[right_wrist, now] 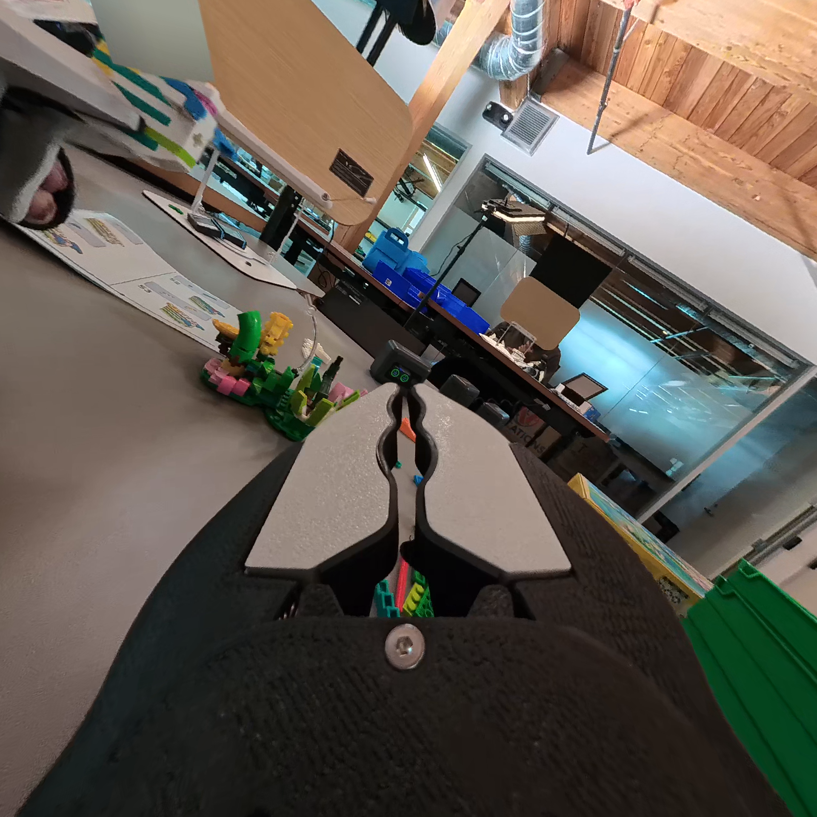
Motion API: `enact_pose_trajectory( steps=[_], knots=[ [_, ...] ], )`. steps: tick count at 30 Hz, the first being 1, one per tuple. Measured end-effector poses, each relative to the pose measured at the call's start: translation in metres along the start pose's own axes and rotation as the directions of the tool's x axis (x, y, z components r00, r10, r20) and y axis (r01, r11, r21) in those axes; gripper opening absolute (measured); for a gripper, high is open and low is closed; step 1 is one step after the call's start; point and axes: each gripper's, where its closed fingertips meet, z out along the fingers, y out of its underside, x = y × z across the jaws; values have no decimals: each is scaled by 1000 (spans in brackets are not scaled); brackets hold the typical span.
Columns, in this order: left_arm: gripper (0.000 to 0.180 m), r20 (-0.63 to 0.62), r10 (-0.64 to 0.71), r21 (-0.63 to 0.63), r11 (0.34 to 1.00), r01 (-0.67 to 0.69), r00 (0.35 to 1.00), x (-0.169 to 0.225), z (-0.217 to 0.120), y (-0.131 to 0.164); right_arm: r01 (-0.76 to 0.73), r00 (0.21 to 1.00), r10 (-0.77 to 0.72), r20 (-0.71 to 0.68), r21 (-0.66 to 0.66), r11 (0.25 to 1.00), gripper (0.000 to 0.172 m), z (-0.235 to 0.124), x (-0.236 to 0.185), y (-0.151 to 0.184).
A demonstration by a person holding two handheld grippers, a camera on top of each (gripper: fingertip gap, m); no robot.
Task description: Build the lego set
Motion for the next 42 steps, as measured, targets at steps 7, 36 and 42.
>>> enact_pose_trajectory(
  steps=[7, 36, 42],
  knots=[
    [8, 1, 0, 1, 1000, 0, 1000, 0, 0, 0, 63, 998, -63, 25, 10, 998, 0, 0, -8, -2],
    [8, 0, -1, 2, 1000, 1, 1000, 0, 0, 0, 377, 913, -383, 143, 72, 924, 0, -5, -56, -7],
    [8, 1, -2, 2, 1000, 2, 1000, 0, 0, 0, 376, 914, -382, 137, 71, 924, 0, -5, -55, -8]
  ],
)
